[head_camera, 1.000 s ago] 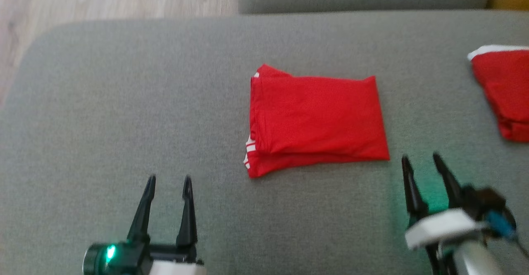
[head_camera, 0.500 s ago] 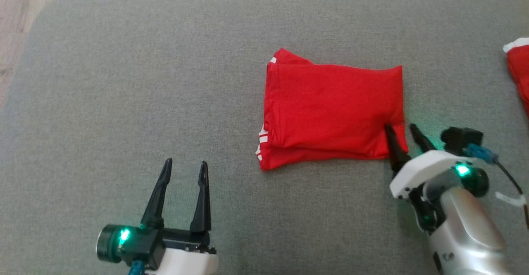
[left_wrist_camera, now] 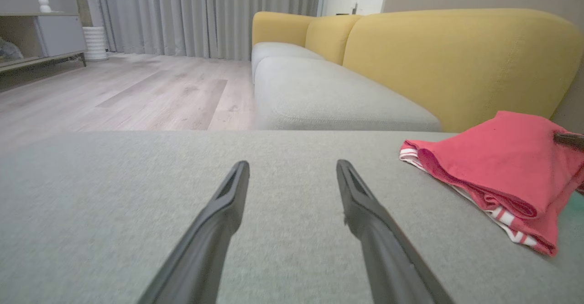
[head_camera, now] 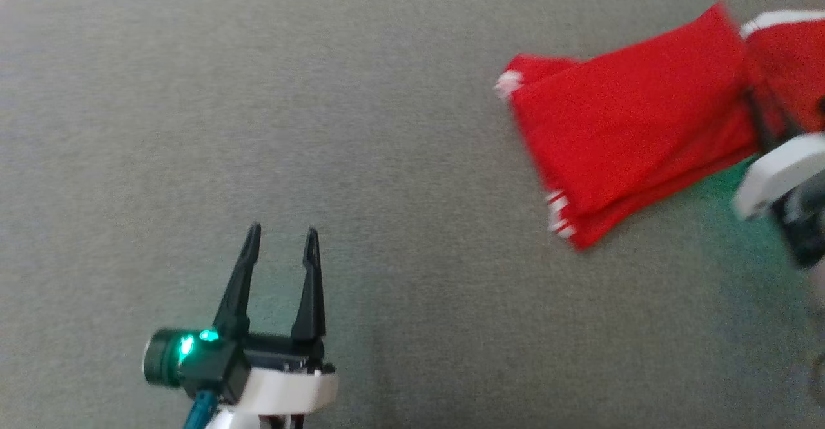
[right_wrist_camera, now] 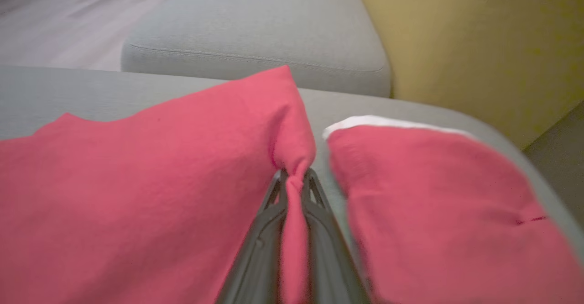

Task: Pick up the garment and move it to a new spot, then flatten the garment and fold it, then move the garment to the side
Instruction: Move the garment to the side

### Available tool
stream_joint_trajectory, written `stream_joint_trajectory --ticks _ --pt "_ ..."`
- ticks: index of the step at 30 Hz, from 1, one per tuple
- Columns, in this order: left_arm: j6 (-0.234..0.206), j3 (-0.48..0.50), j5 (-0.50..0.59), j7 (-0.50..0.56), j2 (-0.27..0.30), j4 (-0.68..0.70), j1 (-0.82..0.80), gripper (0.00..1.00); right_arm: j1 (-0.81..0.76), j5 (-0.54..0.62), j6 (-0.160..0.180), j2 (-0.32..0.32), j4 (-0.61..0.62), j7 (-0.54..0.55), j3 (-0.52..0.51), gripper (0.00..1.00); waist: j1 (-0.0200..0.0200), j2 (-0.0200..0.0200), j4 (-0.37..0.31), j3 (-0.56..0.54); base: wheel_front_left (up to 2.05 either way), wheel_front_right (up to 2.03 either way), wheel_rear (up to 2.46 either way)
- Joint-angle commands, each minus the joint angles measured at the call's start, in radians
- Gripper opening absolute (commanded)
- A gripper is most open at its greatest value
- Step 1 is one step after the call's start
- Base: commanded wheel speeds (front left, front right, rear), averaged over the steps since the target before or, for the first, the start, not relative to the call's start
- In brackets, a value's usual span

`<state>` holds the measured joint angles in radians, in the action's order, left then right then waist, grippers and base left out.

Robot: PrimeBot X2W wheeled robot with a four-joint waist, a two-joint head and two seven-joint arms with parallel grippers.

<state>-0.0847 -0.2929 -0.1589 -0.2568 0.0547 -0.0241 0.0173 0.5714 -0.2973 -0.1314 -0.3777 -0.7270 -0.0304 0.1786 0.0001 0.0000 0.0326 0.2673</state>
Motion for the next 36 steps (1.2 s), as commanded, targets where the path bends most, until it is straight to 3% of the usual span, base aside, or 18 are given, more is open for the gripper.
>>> stream_joint_trajectory --ticks 1,7,14,15,17,22,28,32,35,36 --pt "0.002 0.031 -0.002 -0.005 -0.004 0.045 -0.046 1.00 0.034 0.013 0.001 -0.060 0.046 0.013 0.004 0.00 -0.0001 0.0000 -0.042 0.042 0.00 0.00 0.00" --pt "0.012 0.046 -0.004 -0.005 -0.004 0.060 -0.096 1.00 0.087 0.037 0.001 -0.236 0.143 0.096 -0.044 0.00 -0.0001 0.0000 -0.092 0.108 0.00 0.00 0.00" --pt "0.018 0.048 -0.007 -0.005 -0.004 0.066 -0.154 1.00 0.079 0.086 0.001 -0.341 0.251 0.163 -0.166 0.02 -0.0001 0.0000 -0.109 0.171 0.00 0.00 0.00" --pt "0.019 0.047 -0.008 -0.005 -0.004 0.064 -0.161 1.00 0.072 0.098 0.001 -0.344 0.262 0.171 -0.188 1.00 -0.0001 0.0000 -0.109 0.176 0.00 0.00 0.00" --pt "0.020 0.047 -0.011 -0.005 -0.004 0.058 -0.170 1.00 0.054 0.132 0.001 -0.335 0.286 0.182 -0.230 1.00 -0.0001 0.0000 -0.107 0.179 0.00 0.00 0.00" --pt "0.014 0.051 -0.014 -0.005 -0.005 0.041 -0.179 1.00 -0.019 0.210 0.001 -0.261 0.370 0.203 -0.268 1.00 -0.0001 0.0000 -0.096 0.160 0.00 0.00 0.00" --pt "-0.008 0.056 -0.022 -0.005 -0.005 0.012 -0.159 1.00 -0.196 0.217 0.001 -0.036 0.499 0.154 -0.262 1.00 -0.0001 0.0000 -0.066 0.087 0.00 0.00 0.00" --pt "-0.017 0.053 -0.016 -0.005 -0.005 -0.018 -0.126 1.00 -0.305 0.170 0.001 0.097 0.491 0.038 -0.170 1.00 -0.0001 0.0000 -0.041 0.019 0.00 0.00 0.00" --pt "-0.026 0.051 -0.007 -0.005 -0.005 -0.027 -0.093 1.00 -0.360 0.132 0.001 0.161 0.444 -0.088 -0.091 1.00 -0.0001 0.0000 -0.023 -0.037 0.00 0.00 0.00" --pt "-0.032 0.053 -0.003 -0.005 -0.005 -0.027 -0.066 1.00 -0.387 0.118 0.001 0.197 0.412 -0.176 -0.057 1.00 -0.0001 0.0000 -0.010 -0.073 0.00 0.00 0.00"
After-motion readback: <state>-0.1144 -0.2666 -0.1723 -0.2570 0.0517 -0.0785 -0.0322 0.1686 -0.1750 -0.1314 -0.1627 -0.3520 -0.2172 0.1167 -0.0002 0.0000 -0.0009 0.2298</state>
